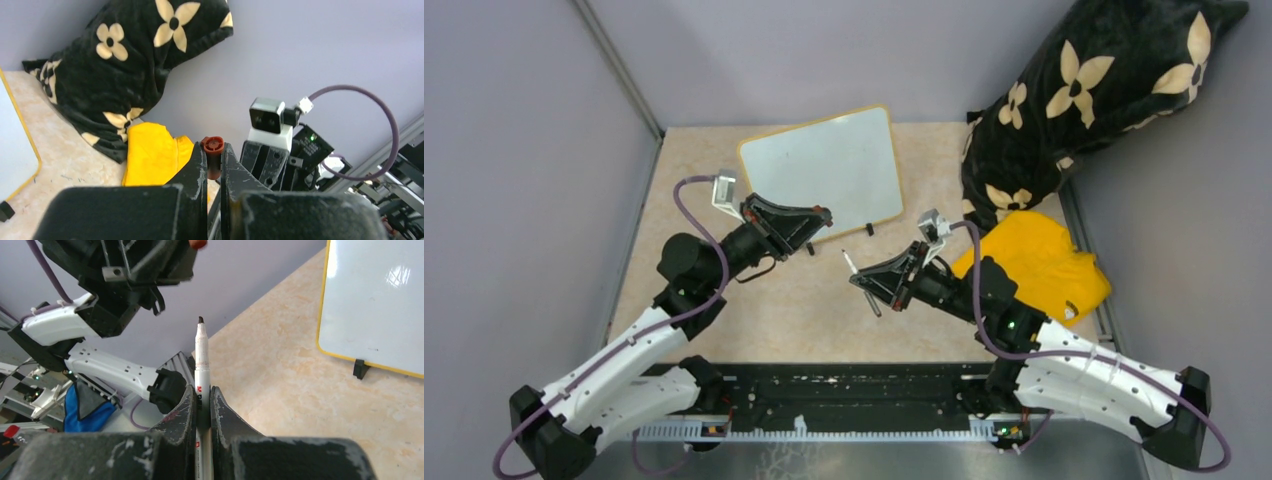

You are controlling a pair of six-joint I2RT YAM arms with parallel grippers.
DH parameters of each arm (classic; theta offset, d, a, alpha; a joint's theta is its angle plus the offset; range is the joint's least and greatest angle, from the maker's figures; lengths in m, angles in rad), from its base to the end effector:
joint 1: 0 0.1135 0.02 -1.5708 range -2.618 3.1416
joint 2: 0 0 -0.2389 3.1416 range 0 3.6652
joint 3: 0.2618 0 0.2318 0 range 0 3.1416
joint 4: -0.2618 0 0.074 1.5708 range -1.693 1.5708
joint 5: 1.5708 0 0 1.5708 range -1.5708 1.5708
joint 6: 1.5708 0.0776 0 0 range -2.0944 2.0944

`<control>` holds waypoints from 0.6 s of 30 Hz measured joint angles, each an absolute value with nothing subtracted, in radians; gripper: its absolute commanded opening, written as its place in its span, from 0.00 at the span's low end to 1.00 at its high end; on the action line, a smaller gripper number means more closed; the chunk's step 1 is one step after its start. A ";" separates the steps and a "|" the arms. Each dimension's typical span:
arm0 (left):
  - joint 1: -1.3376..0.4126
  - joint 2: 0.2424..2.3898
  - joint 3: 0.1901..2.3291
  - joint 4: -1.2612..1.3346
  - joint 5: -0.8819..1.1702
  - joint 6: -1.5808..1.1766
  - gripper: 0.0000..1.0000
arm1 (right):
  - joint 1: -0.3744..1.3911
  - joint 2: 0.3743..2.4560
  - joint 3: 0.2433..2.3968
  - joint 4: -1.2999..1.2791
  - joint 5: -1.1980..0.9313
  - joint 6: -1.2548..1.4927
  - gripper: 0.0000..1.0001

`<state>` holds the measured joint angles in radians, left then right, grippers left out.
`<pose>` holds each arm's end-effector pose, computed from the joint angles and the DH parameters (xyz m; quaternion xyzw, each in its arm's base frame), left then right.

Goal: Write a sentence on the whiteboard
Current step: Place the pen cap at the center of the board.

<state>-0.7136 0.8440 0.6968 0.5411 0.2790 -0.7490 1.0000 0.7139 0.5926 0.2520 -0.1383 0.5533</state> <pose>0.1590 -0.1659 0.3756 0.1059 0.5516 -0.6076 0.5616 0.1091 0.1897 0.3221 -0.1964 0.6300 0.5582 0.5030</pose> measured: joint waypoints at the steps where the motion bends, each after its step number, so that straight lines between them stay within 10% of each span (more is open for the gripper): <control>1: -0.714 0.847 0.704 0.541 0.269 -0.744 0.00 | 1.000 0.711 0.590 0.247 -0.133 0.553 0.00; 18: -0.721 1.231 0.918 -0.028 0.226 -0.466 0.00 | 0.999 0.596 0.604 -0.233 0.553 0.517 0.00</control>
<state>-0.7212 1.2312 0.9176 -0.0280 0.2264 -0.4664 0.9989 0.5957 0.6044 -0.2333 0.5526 0.5167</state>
